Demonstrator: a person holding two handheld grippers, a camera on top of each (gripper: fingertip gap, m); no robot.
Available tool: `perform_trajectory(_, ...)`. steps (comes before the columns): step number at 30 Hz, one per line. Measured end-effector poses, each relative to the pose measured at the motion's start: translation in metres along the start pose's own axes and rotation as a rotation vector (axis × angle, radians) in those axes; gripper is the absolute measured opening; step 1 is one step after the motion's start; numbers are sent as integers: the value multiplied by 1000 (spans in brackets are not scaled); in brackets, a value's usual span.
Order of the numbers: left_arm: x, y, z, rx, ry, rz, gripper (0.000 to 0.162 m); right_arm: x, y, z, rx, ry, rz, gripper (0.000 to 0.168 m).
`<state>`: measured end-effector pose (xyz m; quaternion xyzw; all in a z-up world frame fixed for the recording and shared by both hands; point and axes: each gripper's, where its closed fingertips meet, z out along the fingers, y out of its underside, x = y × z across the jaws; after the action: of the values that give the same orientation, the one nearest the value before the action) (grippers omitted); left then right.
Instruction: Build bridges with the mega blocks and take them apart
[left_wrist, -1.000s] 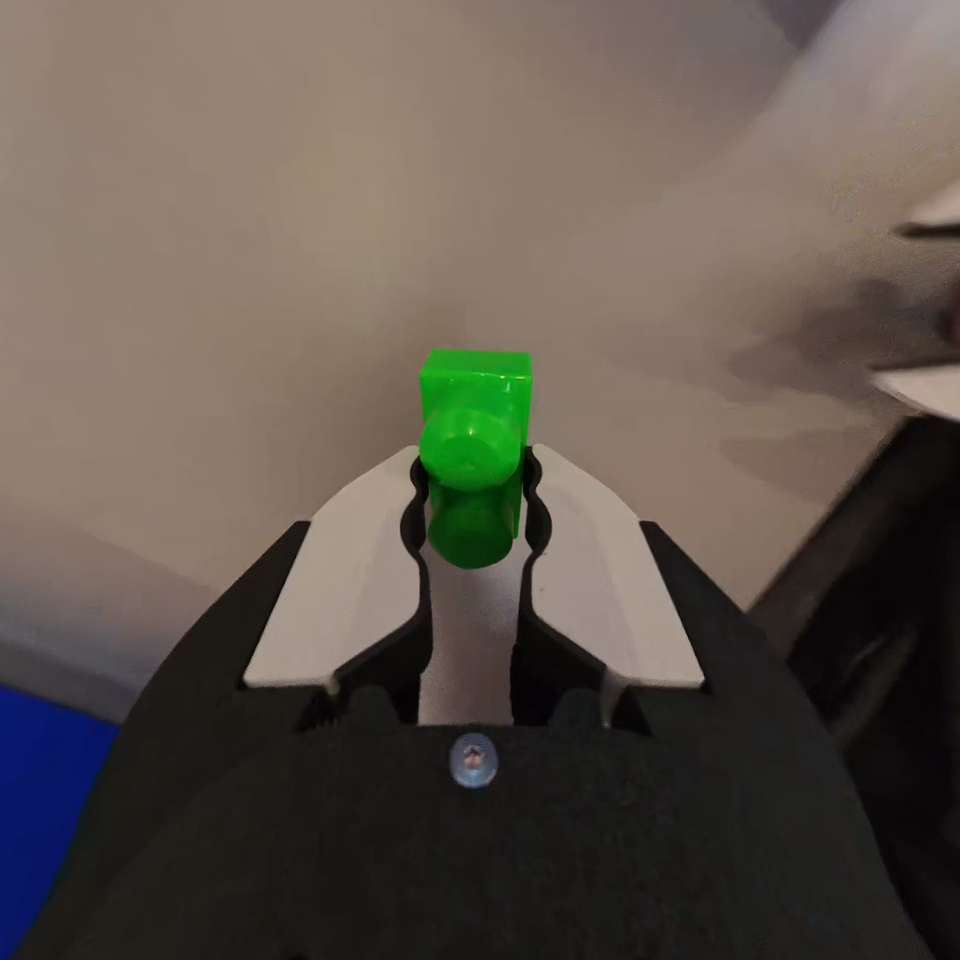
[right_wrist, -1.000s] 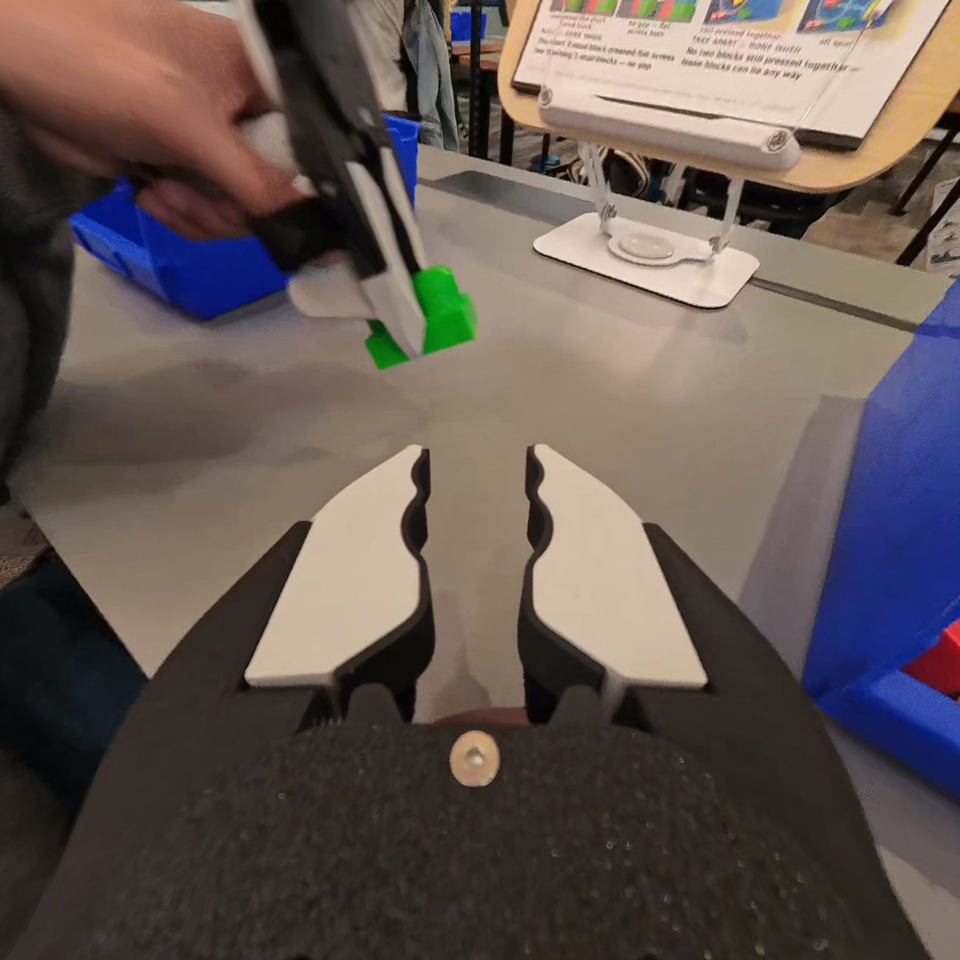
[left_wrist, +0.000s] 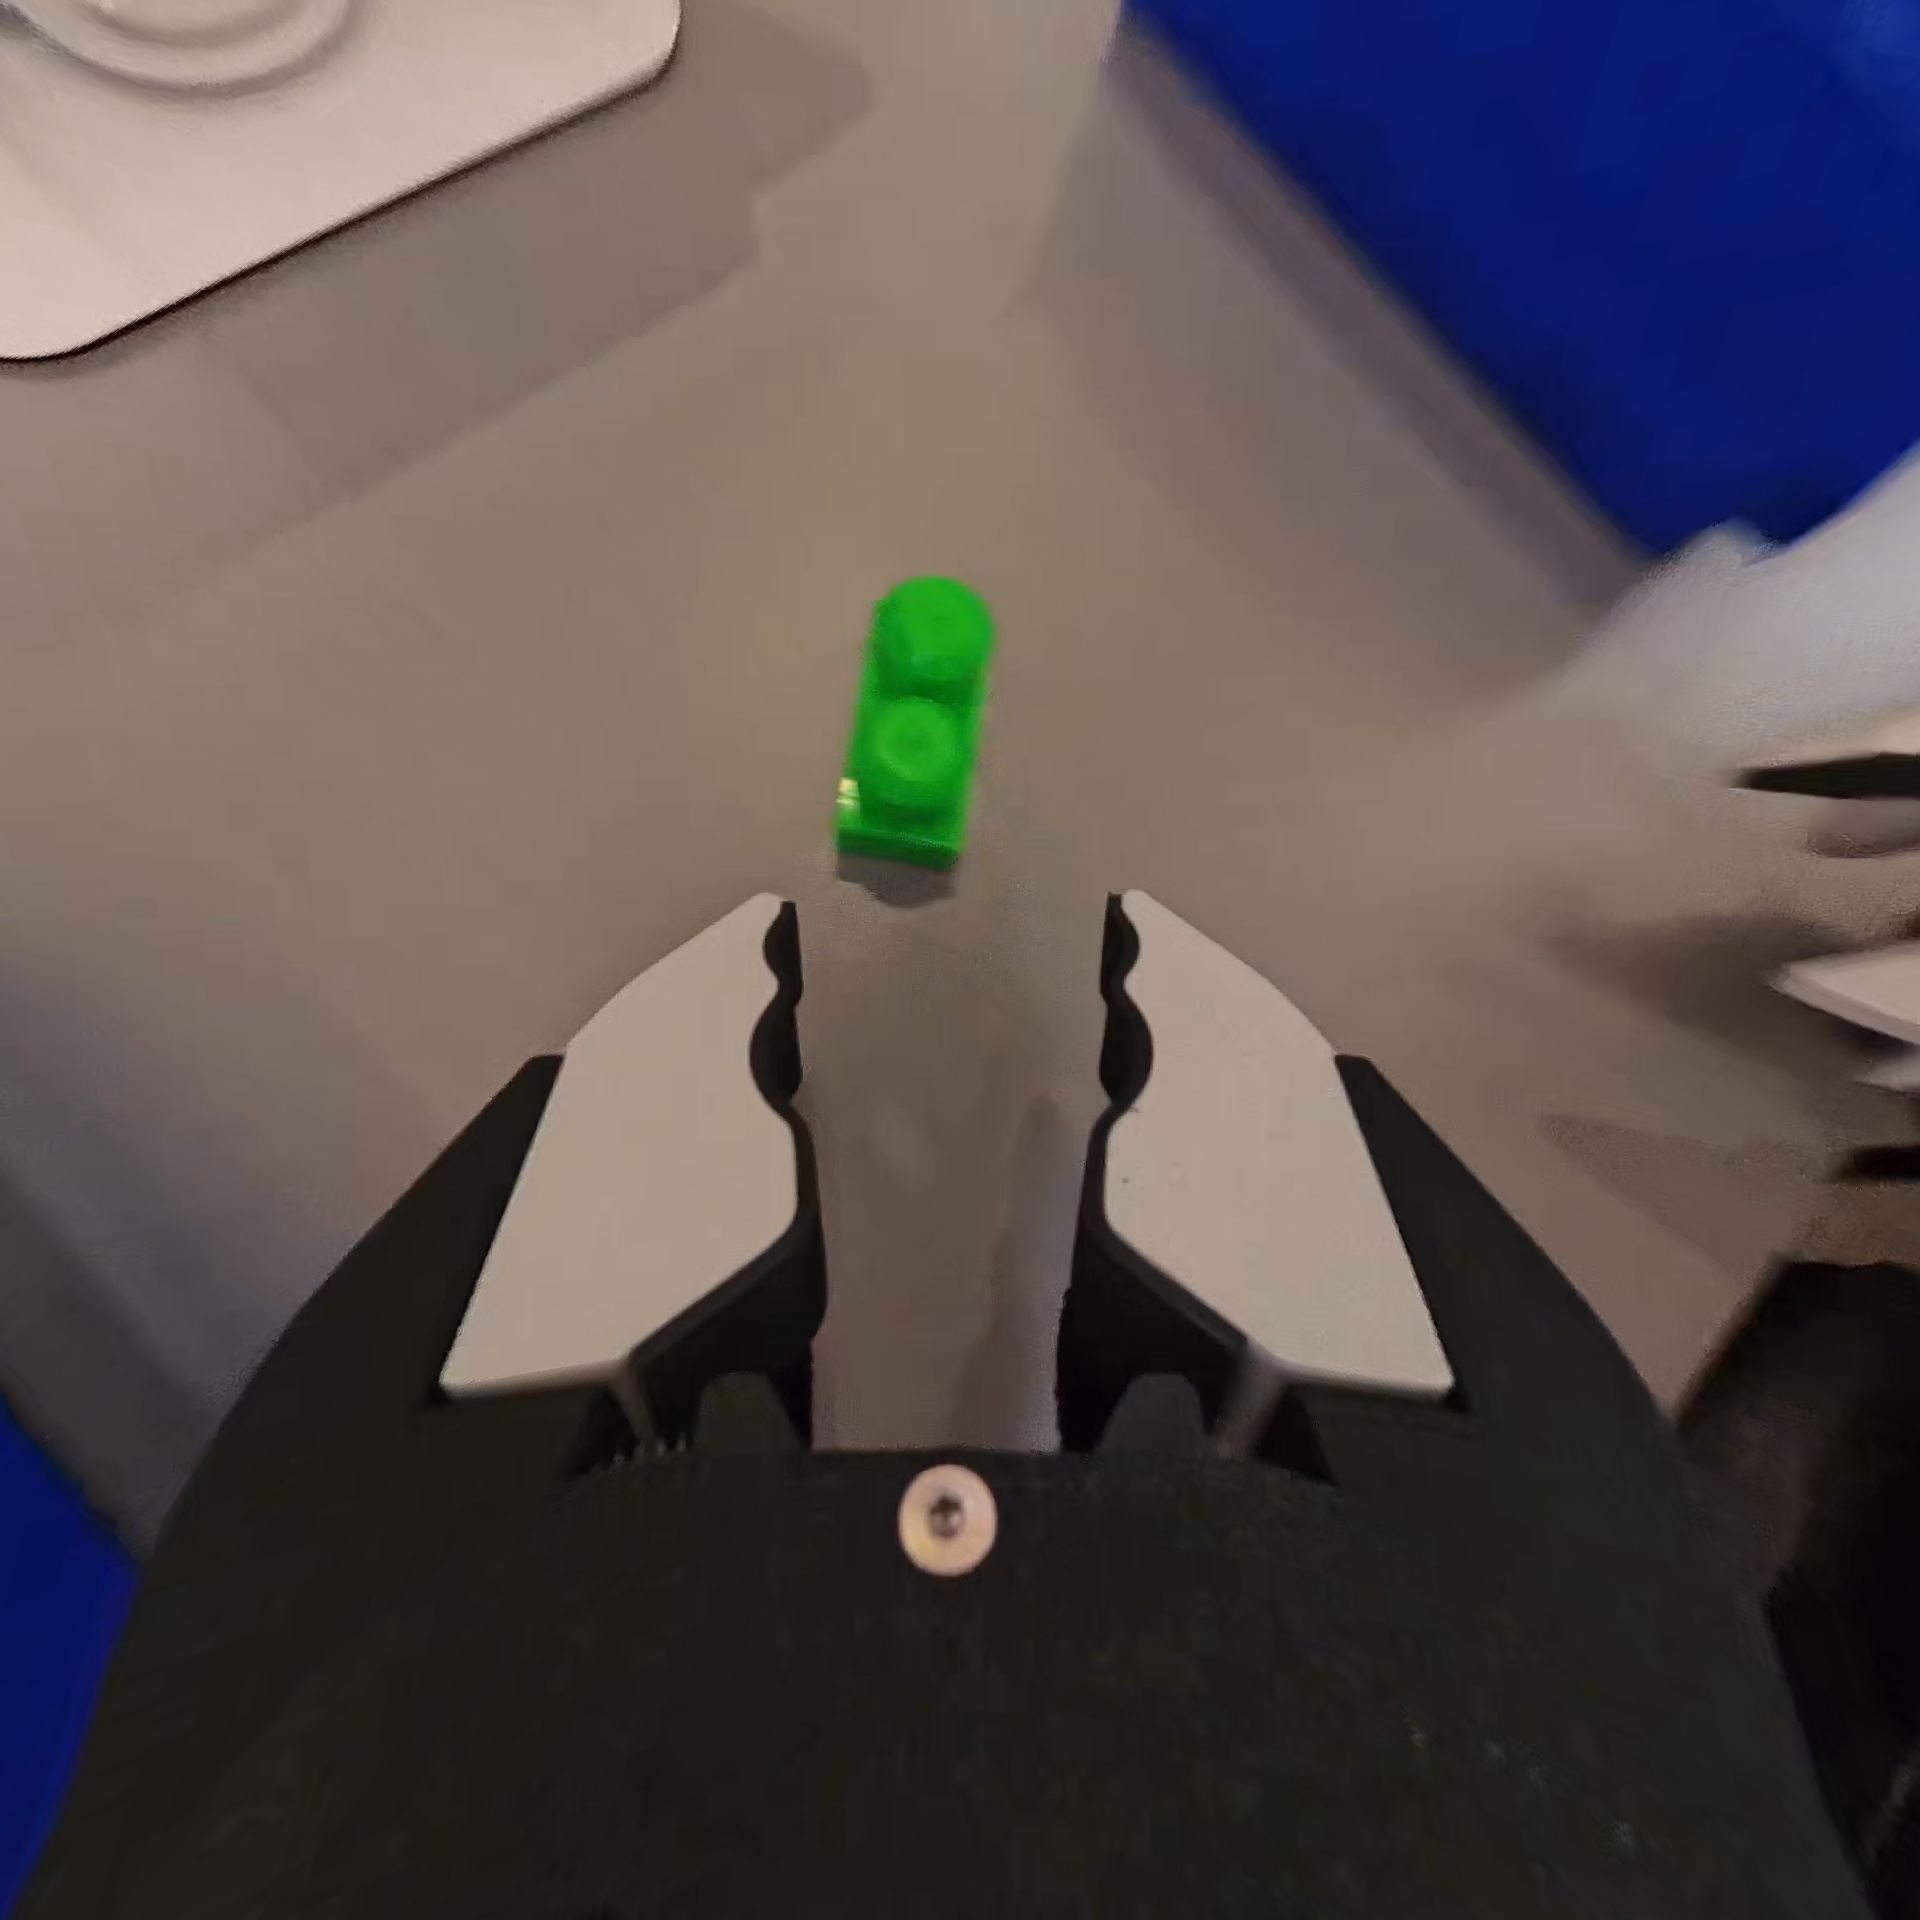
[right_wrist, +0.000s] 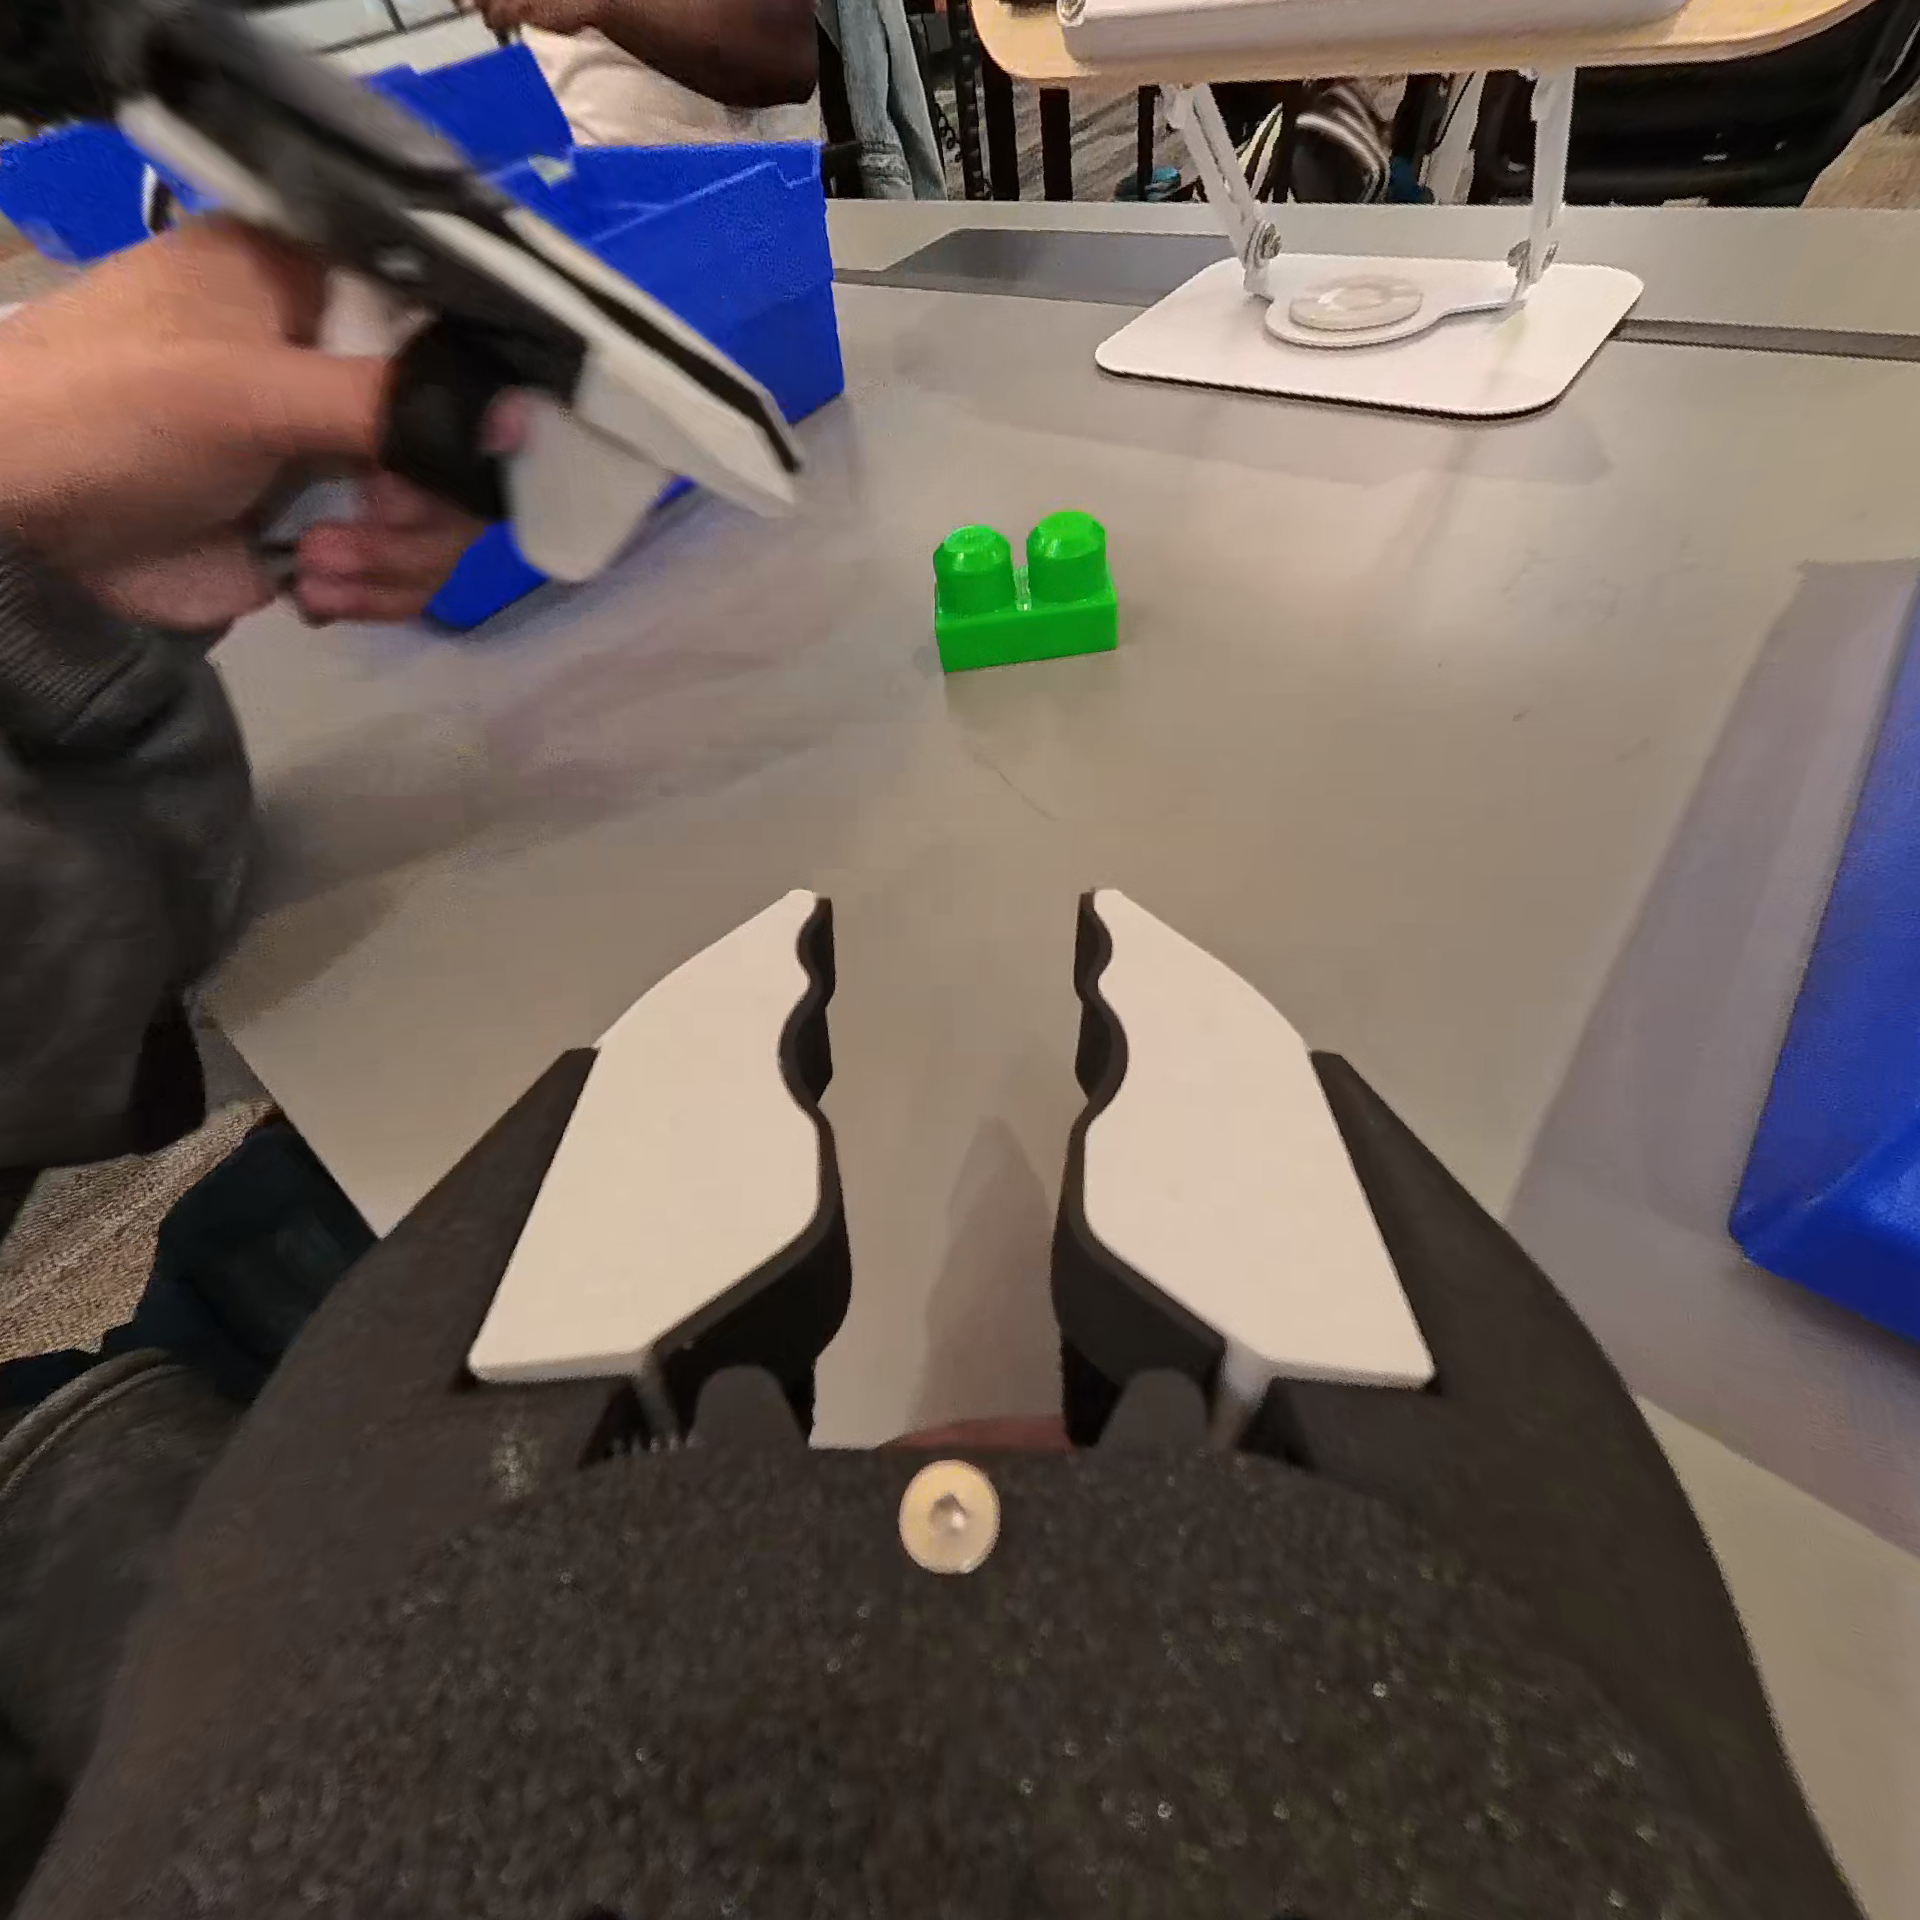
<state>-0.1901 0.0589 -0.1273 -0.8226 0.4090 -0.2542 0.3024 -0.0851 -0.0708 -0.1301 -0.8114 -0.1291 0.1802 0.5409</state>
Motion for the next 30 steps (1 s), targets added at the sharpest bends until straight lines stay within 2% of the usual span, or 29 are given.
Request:
perform_trajectory(3, 25, 25, -28, 190, 87, -76, 51, 0, 3, 4, -21, -1, 2, 44)
perform_trajectory(7, 19, 53, -42, 371, 7, -129, 48, -2, 2, 11, -32, 7, 5, 44)
perform_trajectory(11, 10, 48, -57, 451, -52, -137, 49, -3, 2, 20, -63, 35, -34, 45)
perform_trajectory(17, 1, 47, -76, 502, -105, -155, 48, 11, -11, 46, -121, 106, -66, 53)
perform_trajectory(19, -1, 47, -80, 503, -113, -143, 48, 20, -16, 64, -157, 132, -100, 64)
perform_trajectory(23, -9, 38, -87, 530, -116, -142, 48, 20, -26, 118, -257, 77, -111, 79)
perform_trajectory(26, -15, 33, -82, 517, -113, -152, 48, 19, -32, 153, -319, 75, -131, 83)
perform_trajectory(30, -18, 33, -74, 502, -109, -152, 47, 22, -24, 178, -365, 81, -105, 84)
